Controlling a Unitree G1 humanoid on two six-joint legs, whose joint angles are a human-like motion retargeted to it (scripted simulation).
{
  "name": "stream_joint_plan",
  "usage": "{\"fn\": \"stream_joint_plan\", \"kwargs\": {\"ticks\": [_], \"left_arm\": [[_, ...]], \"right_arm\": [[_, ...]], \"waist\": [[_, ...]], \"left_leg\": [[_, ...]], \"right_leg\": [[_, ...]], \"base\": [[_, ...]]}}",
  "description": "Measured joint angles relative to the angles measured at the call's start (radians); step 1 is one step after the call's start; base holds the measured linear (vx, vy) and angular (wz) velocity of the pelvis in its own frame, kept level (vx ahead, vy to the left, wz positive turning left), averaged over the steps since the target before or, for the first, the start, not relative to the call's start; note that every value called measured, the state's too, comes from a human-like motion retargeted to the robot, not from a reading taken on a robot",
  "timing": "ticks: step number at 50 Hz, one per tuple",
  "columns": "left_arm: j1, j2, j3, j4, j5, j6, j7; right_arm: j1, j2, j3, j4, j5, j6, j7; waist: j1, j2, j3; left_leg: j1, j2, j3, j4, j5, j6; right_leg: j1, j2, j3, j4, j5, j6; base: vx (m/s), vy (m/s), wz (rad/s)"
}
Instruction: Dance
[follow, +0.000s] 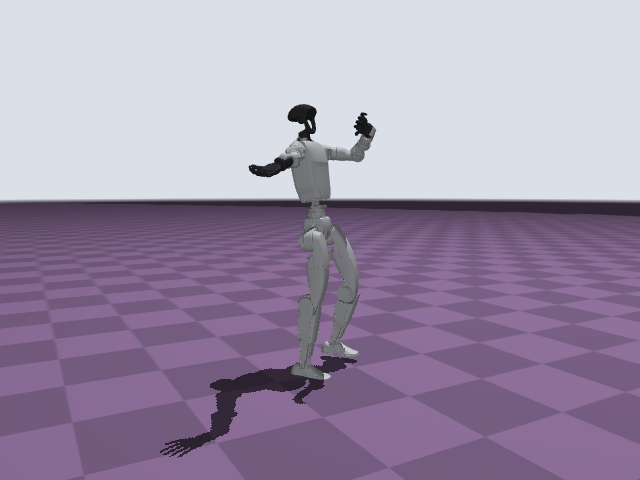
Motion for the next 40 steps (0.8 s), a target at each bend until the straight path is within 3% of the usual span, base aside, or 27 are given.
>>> {"fn": "stream_joint_plan", "kwargs": {"ticks": [3,6,10,13,16,20,23,26,30,35,40], "left_arm": [[-0.028,0.034,0.069,0.16,0.023,0.078,0.15],[-0.086,0.046,0.216,0.397,-0.051,0.229,0.273],[-0.148,0.065,0.488,0.659,-0.402,0.4,0.332],[-0.173,0.071,0.708,0.822,-0.709,0.488,0.392],[-0.148,0.145,0.897,0.965,-1.017,0.433,0.425],[0.003,0.283,1.094,1.186,-1.374,0.26,0.428],[0.131,0.303,1.265,1.259,-1.572,0.151,0.456],[0.154,0.3,1.348,1.274,-1.82,0.06,0.356],[0.102,0.339,1.303,1.286,-1.976,0.058,0.252],[0.11,0.423,1.241,1.262,-1.876,0.079,0.255],[0.191,0.51,1.248,1.273,-1.824,0.121,0.323]], "right_arm": [[-0.019,-0.04,0.071,-0.016,0.001,-0.009,0.046],[-0.13,-0.076,0.267,-0.12,-0.266,-0.016,0.029],[-0.298,-0.125,0.671,-0.386,-0.627,0.006,-0.013],[-0.412,-0.191,0.978,-0.525,-0.848,0.048,0.059],[-0.546,-0.222,1.244,-0.669,-1.15,0.134,0.084],[-0.679,-0.22,1.527,-0.844,-1.503,0.217,0.085],[-0.764,-0.239,1.682,-0.957,-1.769,0.202,0.008],[-0.856,-0.309,1.791,-1.03,-1.995,0.145,-0.135],[-0.906,-0.328,1.777,-0.969,-2.062,0.104,-0.229],[-0.867,-0.247,1.631,-0.867,-1.935,0.127,-0.241],[-0.842,-0.21,1.594,-0.894,-1.828,-0.009,-0.292]], "waist": [[0.041,-0.024,-0.024],[0.147,-0.028,-0.032],[0.274,-0.004,-0.015],[0.323,0.022,-0.01],[0.359,0.044,0.006],[0.429,0.066,0.024],[0.487,0.078,0.063],[0.517,0.061,0.125],[0.473,0.052,0.196],[0.381,0.07,0.135],[0.329,0.054,0.097]], "left_leg": [[0.023,-0.007,0.014,-0.069,0.043,-0.002],[0.069,-0.004,0.072,-0.185,0.113,-0.001],[0.167,0.006,0.184,-0.368,0.211,0.006],[0.217,-0.005,0.211,-0.463,0.266,0.012],[0.252,-0.025,0.221,-0.524,0.301,0.02],[0.285,-0.051,0.256,-0.579,0.324,0.031],[0.312,-0.071,0.298,-0.609,0.322,0.042],[0.33,-0.098,0.281,-0.616,0.307,0.029],[0.347,-0.092,0.251,-0.61,0.313,0.025],[0.282,-0.031,0.219,-0.568,0.314,0.024],[0.237,-0.025,0.177,-0.527,0.291,0.019]], "right_leg": [[-0.013,-0.007,0.018,0.006,-0.002,-0.004],[-0.04,-0.015,0.055,0.022,0.004,-0.014],[-0.075,-0.023,0.099,0.065,0.009,-0.021],[-0.102,-0.027,0.117,0.112,0.002,-0.019],[-0.143,-0.034,0.134,0.191,-0.018,-0.006],[-0.239,-0.032,0.189,0.359,-0.067,0.028],[-0.303,-0.023,0.218,0.492,-0.108,0.043],[-0.336,-0.031,0.22,0.582,-0.144,0.043],[-0.264,-0.057,0.147,0.513,-0.128,0.031],[-0.161,-0.062,0.103,0.281,-0.052,0.033],[-0.118,-0.066,0.094,0.176,-0.027,0.026]], "base": [[-0.04,0.08,-0.07],[-0.11,0.07,-0.72],[-0.17,0.13,-0.58],[-0.1,0.13,-0.02],[-0.09,0.12,-0.03],[-0.07,0.11,-0.48],[-0.09,0.03,-0.5],[-0.12,-0.13,0.1],[-0.05,-0.32,0.72],[0.12,-0.1,0.54],[0.07,-0.03,0.18]]}}
